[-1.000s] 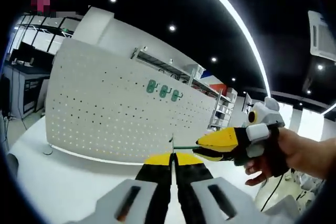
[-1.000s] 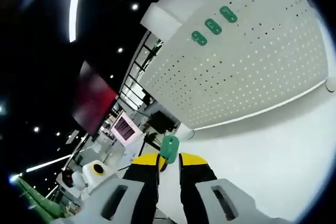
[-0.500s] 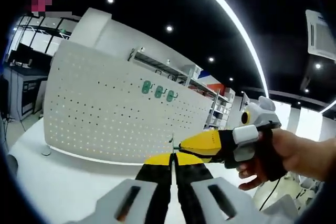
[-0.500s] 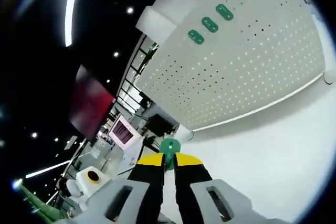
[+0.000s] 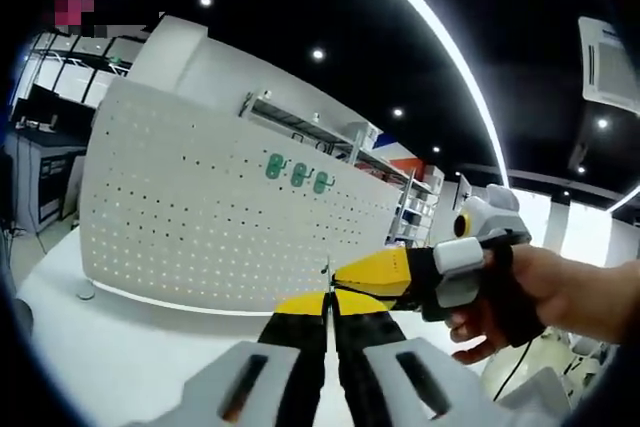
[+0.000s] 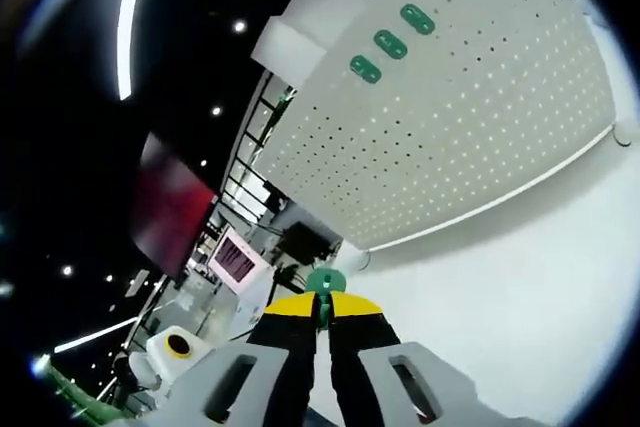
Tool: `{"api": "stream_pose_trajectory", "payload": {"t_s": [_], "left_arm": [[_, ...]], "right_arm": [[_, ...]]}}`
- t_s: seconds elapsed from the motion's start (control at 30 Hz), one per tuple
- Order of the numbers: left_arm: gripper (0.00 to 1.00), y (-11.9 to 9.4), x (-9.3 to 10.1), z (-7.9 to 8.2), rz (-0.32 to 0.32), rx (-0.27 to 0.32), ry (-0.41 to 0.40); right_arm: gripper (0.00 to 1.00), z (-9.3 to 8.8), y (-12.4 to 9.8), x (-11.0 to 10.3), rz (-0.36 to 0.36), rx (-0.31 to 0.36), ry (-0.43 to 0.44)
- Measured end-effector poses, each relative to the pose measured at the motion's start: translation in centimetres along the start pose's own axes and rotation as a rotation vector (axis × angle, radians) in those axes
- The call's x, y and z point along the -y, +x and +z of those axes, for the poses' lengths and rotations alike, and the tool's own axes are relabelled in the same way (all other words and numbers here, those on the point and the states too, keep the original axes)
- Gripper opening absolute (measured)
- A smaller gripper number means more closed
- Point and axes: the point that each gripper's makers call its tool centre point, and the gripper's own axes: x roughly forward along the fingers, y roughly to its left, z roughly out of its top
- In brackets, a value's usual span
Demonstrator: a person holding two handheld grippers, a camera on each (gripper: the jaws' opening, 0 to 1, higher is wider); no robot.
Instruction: Insert the hook assembly into the mounting plate slot until the hook locks in place.
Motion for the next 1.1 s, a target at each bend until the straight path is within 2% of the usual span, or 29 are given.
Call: {"api": "stream_pose_trajectory", "payload": {"t_s": [0.73,1.1], "left_arm": [[0.02,0.4,0.7,-0.1,-0.029,-0.018,0.067],[0.02,0.5,1.0,-0.5,-0.033,-0.046,0.149]], "right_arm": [[0.02,0.1,-0.4,0.5,0.01,-0.028,-0.006],[0.01,0.0,-0.6,0.6,0.016,-0.033,-0.011]]}}
